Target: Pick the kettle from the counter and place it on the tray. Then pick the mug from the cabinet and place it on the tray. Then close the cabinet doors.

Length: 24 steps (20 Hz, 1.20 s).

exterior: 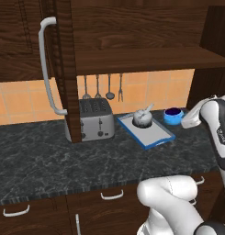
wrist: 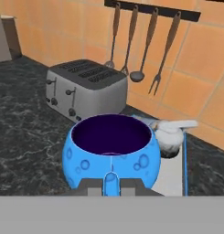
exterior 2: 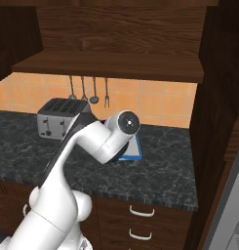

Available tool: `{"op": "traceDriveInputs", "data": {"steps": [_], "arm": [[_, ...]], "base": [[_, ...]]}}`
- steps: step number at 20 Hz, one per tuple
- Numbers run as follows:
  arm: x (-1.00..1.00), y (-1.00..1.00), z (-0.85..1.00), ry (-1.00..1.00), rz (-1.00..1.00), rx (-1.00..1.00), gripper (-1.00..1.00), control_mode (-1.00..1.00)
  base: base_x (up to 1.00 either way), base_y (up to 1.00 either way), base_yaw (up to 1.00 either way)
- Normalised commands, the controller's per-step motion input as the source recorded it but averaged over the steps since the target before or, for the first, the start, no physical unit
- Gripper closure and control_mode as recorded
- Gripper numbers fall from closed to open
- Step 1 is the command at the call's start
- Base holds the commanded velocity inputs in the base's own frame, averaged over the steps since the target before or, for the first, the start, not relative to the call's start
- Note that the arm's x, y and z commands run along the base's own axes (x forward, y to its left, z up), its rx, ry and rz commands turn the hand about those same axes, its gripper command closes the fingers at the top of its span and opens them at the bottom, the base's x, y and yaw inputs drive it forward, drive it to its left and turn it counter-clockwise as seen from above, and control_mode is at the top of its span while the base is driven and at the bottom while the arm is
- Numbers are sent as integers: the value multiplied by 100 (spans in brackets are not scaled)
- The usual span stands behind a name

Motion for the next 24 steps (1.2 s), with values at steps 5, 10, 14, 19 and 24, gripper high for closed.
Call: {"op": "traceDriveInputs", "data": {"steps": [5,10,14,19,24], "arm": [[49,0,-66,0,15,0,100,-100],[55,-4,-47,2,14,1,100,-100],[51,-21,-34,1,11,4,100,-100],[53,-9,-23,3,10,8,100,-100],[45,0,-19,7,6,9,100,-100]], "base": [[0,0,0],[0,0,0],[0,0,0],[0,0,0],[0,0,0]]}}
